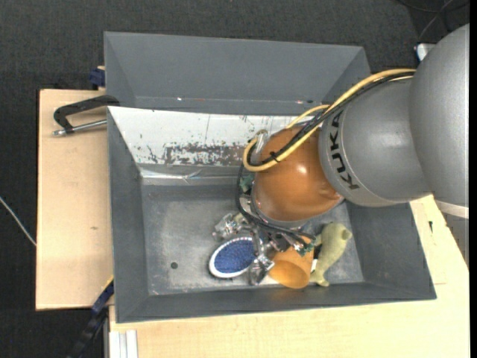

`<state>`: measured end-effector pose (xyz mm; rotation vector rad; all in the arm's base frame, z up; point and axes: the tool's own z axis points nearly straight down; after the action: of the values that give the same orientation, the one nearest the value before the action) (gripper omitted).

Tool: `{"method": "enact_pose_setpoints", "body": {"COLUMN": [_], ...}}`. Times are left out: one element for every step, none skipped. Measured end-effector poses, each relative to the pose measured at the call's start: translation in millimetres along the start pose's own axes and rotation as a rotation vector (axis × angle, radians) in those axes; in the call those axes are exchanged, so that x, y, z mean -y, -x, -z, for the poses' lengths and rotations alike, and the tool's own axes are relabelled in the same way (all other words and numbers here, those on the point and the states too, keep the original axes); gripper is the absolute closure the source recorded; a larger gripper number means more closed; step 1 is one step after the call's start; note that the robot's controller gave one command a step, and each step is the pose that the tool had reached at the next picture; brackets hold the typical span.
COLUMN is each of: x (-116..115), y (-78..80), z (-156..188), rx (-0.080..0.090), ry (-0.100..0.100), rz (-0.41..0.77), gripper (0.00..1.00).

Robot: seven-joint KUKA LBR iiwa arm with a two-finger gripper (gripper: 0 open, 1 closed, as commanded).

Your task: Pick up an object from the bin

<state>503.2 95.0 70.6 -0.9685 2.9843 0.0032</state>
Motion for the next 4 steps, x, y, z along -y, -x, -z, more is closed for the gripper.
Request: {"method": "enact_pose_setpoints", "body": {"x": [0, 0, 0, -1], "y": [1.4, 3.3, 4.8, 7.0], "z": [1, 3, 25, 63], "rx": [0.000, 0.006, 0.002, 0.004], "ry": [-0.001, -0.002, -0.002, -0.003], "rz": [-0.001, -0.002, -0.003, -0.004], "gripper": [0.00, 1.00, 1.00, 1.00]}}
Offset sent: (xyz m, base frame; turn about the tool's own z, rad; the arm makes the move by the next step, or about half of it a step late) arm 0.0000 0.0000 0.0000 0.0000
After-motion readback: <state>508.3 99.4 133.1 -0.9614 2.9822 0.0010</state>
